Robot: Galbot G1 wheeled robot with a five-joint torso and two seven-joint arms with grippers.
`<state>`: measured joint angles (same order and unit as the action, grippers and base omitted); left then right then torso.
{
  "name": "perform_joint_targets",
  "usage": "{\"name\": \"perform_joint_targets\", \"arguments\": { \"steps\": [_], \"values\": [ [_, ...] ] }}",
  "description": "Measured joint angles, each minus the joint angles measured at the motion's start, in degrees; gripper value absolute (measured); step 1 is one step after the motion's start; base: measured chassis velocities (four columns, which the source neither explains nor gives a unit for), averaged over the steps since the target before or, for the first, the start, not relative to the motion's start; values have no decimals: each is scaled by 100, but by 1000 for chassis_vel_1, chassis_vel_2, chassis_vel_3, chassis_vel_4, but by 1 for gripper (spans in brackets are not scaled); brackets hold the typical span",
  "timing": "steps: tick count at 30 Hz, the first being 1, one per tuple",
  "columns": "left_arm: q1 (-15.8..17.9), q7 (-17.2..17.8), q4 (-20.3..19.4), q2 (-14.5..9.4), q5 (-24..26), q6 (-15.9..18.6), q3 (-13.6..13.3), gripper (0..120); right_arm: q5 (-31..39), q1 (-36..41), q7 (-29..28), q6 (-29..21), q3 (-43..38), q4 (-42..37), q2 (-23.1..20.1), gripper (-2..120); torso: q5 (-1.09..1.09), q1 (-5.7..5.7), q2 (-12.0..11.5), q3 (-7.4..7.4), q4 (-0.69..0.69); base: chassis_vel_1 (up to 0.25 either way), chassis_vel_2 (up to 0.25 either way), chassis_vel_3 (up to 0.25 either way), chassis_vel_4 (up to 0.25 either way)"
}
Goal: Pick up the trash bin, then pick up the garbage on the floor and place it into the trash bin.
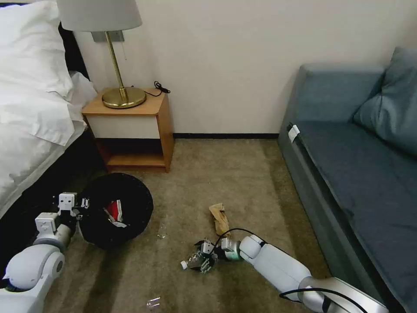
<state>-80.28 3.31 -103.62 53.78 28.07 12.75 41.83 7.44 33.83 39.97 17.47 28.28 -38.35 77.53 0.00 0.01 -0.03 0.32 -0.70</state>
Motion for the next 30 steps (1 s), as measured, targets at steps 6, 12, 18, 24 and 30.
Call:
{"name": "perform_joint_targets", "arguments": {
  "steps": [6, 12, 18, 24, 30],
  "values": [
    [75, 14, 22, 3, 8, 0, -65, 6, 14, 0, 55, 35, -56, 66, 14, 80, 0, 0, 0, 0, 0, 0, 0, 0, 0],
    [165, 27, 59, 9, 17, 0, -135, 6, 49, 18, 171, 96, -123, 113, 17, 62, 0, 1, 0, 0, 0, 0, 0, 0, 0],
    [202, 31, 116, 4, 38, 2, -151, 6, 113, 59, 293, 187, -183, 209, 20, 42, 1, 0, 0, -1, 0, 0, 0, 0, 0],
    [271, 33, 192, 19, 39, 4, -198, 6, 126, 76, 353, 187, -201, 206, 36, 29, 0, 0, 0, -1, 0, 0, 0, 0, 0],
    [320, 33, 259, 24, 39, 5, -244, 6, 156, 122, 391, 186, -322, 141, 6, 21, 0, 1, 0, 0, 1, 0, 0, 0, 0]
  ]
}}
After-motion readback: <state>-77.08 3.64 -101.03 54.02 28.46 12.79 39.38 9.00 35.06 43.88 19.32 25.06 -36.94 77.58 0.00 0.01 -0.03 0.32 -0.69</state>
